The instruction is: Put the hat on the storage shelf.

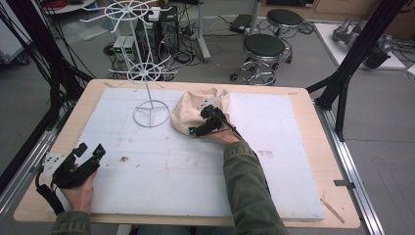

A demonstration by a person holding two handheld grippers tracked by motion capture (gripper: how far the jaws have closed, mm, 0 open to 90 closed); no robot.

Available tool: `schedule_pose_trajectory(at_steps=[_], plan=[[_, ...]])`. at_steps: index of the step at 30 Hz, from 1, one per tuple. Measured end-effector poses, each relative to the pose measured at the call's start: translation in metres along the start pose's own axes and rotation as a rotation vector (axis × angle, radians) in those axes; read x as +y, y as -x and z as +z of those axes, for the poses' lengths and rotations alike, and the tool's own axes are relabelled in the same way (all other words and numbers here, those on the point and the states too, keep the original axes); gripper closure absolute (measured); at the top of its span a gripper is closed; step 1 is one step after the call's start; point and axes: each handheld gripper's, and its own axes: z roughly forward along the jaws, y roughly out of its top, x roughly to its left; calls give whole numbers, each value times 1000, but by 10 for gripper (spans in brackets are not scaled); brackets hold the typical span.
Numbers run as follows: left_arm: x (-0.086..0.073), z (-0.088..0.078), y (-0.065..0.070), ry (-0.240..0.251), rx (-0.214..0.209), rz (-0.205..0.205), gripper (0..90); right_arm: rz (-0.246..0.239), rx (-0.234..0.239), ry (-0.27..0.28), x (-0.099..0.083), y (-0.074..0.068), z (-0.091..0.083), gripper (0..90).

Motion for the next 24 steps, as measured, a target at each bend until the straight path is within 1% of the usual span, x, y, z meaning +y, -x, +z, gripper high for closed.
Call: schedule_pose_trajectory(at_steps=[3,4,6,11,14,16,17,18,19,20,21,22,23,24], plan=[[0,0,0,1,1,-2,346,1,1,1,-1,0,0,130],[0,0,0,1,1,-2,356,-1,-11,-6,-1,0,1,136],[0,0,0,2,1,-2,358,-2,-13,-7,-1,-1,3,137],[0,0,1,0,-3,-1,358,-5,-5,-17,-3,-1,3,152],[0,1,1,-1,-4,-1,357,-4,11,-24,-5,3,2,183],[0,1,1,-2,-5,1,357,-15,15,-37,-6,3,1,208],[0,1,2,0,-6,0,357,-43,6,-58,-8,3,0,229],[0,1,2,0,-6,0,357,-60,-7,-86,-8,2,-1,253],[0,2,2,-1,-6,0,357,-60,-7,-86,-8,2,-1,253],[0,2,2,-1,-6,-1,357,-79,-15,-107,-10,2,-2,282],[0,2,2,-1,-5,-1,357,-83,-18,-112,-10,2,-4,319],[0,2,2,-1,-5,-1,357,-87,-19,-124,-9,3,-8,377],[0,2,2,0,-5,-2,357,-87,-19,-124,-9,3,-8,377],[0,2,2,1,-5,-2,356,-85,-19,-126,-9,3,-9,397]])
